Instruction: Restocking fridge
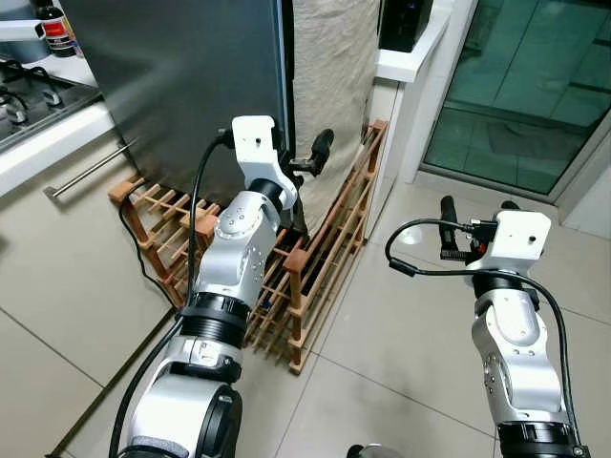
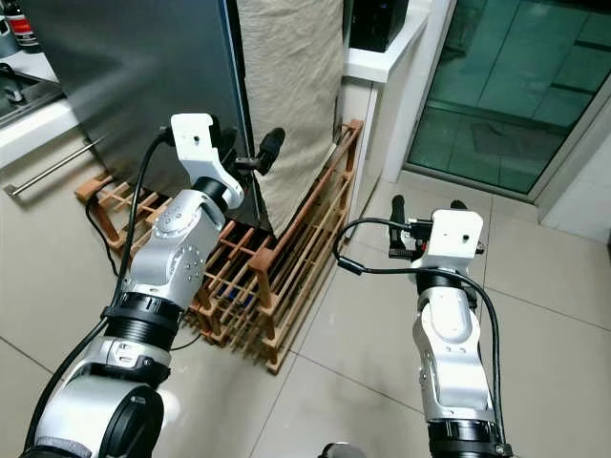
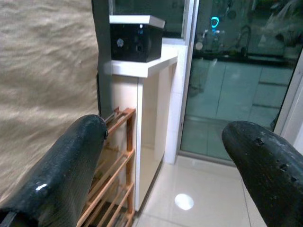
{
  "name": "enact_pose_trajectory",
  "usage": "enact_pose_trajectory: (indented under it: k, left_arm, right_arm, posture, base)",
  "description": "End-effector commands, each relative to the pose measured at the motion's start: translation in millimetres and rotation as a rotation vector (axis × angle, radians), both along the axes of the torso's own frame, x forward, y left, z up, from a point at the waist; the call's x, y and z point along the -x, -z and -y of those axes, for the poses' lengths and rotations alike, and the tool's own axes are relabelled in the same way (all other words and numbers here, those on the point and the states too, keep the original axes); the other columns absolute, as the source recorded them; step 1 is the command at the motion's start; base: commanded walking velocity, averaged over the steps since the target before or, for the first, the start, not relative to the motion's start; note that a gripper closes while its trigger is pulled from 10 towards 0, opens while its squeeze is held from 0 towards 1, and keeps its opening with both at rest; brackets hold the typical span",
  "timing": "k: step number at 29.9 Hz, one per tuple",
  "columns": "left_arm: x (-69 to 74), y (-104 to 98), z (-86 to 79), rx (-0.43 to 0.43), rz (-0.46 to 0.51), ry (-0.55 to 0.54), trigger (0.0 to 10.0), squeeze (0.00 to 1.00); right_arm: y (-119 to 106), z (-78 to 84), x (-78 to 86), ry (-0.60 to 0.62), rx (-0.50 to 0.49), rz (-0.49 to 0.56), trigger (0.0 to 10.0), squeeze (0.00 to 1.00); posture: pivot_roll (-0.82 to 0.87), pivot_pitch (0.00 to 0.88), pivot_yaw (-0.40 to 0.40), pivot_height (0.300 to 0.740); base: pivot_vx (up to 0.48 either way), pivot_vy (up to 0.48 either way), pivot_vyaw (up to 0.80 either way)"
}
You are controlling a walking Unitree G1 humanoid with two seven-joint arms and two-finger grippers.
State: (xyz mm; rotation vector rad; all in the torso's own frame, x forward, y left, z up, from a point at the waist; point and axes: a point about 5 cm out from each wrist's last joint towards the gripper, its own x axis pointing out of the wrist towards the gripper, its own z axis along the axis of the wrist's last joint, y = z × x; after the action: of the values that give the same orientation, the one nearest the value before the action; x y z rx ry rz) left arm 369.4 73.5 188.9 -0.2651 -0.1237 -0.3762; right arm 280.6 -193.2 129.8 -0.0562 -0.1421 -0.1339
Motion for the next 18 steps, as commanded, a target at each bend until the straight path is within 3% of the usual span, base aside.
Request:
enact_pose_trajectory:
  k: [1,18]
  left_arm:
    - [-4.1,-6,3.0,-0.022,0.016,0.016,10.0,0.00]
    - [-21.1,-10,12.4,-0.060,-0.011,-0.024,10.0,0.00]
  right_arm:
    - [0,-2.1,1.7,0.004,-0.002,-0.006,10.0,0.25]
    - [3,-0.5,6.9,0.023,-0.005,-0.021,10.0,0.24]
  posture:
    - [-0.15,0.017,0.070,0.740]
    - [-0.17,0.034,0.085,0.740]
  base:
    - [0.000,0.000,0.00]
    - [0.000,0.000,0.00]
